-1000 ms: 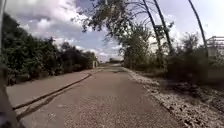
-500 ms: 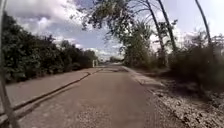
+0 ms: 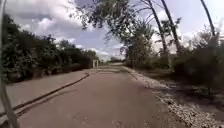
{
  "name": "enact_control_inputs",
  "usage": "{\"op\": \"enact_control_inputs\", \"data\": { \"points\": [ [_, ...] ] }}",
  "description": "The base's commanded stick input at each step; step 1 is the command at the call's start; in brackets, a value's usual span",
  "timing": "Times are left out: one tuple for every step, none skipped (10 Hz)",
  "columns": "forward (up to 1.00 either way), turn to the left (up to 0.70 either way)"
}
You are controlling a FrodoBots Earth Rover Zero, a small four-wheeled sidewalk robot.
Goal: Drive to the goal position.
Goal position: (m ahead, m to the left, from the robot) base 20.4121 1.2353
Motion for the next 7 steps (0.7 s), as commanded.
{"op": "enact_control_inputs", "data": {
  "points": [
    [0.70, 0.00],
    [0.70, 0.00],
    [0.70, 0.00],
    [0.70, 0.00],
    [0.70, 0.00],
    [0.70, 0.00],
    [0.70, 0.00]
  ]
}}
